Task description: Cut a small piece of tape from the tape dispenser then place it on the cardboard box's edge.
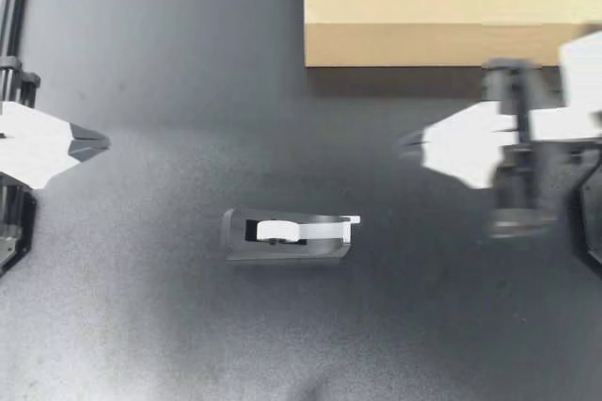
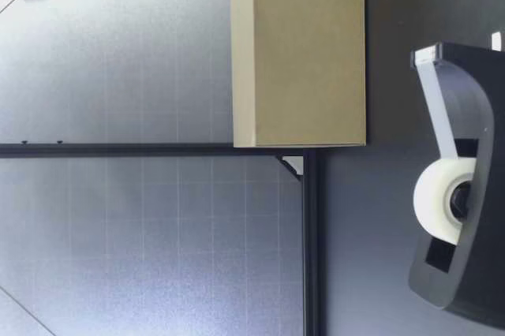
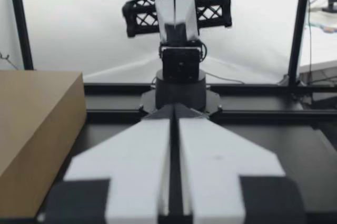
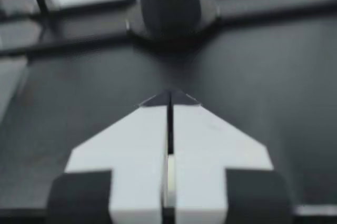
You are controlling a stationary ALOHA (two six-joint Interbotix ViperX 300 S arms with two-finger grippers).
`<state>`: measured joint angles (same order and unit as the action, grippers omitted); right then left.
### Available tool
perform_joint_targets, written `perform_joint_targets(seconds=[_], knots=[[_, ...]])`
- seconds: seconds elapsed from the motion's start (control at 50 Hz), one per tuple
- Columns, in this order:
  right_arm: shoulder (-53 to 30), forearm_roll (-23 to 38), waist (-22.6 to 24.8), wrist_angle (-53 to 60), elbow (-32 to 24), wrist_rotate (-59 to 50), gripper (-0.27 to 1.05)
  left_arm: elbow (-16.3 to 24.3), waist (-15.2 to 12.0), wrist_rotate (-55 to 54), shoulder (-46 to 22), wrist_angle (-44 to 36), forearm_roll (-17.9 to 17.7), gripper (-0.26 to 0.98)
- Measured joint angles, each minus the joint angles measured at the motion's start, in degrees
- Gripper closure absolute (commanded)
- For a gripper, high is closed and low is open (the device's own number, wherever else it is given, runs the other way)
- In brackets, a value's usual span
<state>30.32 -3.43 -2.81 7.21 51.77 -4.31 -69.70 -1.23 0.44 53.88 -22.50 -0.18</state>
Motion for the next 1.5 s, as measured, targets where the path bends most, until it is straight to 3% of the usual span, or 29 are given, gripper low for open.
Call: perform_joint_targets(seconds=[0.34, 0.66, 0.84, 1.0, 1.12, 1.3, 1.5], knots=[[-21.53, 0.00, 0.00, -23.12, -16.08, -3.78, 0.91, -0.44, 0.00, 0.09, -0.53, -0.09, 0.00, 0.84], [-31.64, -2.11, -0.53, -48.78, -30.06, 2.46, 0.91, -2.02, 0.00, 0.09, -0.62, -0.09, 0.00, 0.84], [-37.18, -14.41, -4.83, -58.45, -34.72, 15.21, 0.91, -2.64, 0.00, -0.09, -0.62, -0.09, 0.00, 0.84], [-42.36, -30.76, -11.69, -66.18, -38.41, 28.39, 0.91, -2.81, 0.00, -0.26, -0.62, -0.09, 0.00, 0.84], [-44.38, -38.32, -16.52, -70.75, -39.90, 32.26, 0.89, -2.90, 0.00, -0.35, -0.62, -0.09, 0.00, 0.84], [-47.37, -40.61, -20.13, -74.79, -40.52, 32.87, 0.73, -2.99, 0.00, -0.53, -0.62, -0.09, -0.09, 0.84], [-49.75, -40.69, -20.13, -75.59, -41.48, 32.96, 0.34, -3.08, 0.00, -0.53, -0.62, -0.09, 0.00, 0.84]])
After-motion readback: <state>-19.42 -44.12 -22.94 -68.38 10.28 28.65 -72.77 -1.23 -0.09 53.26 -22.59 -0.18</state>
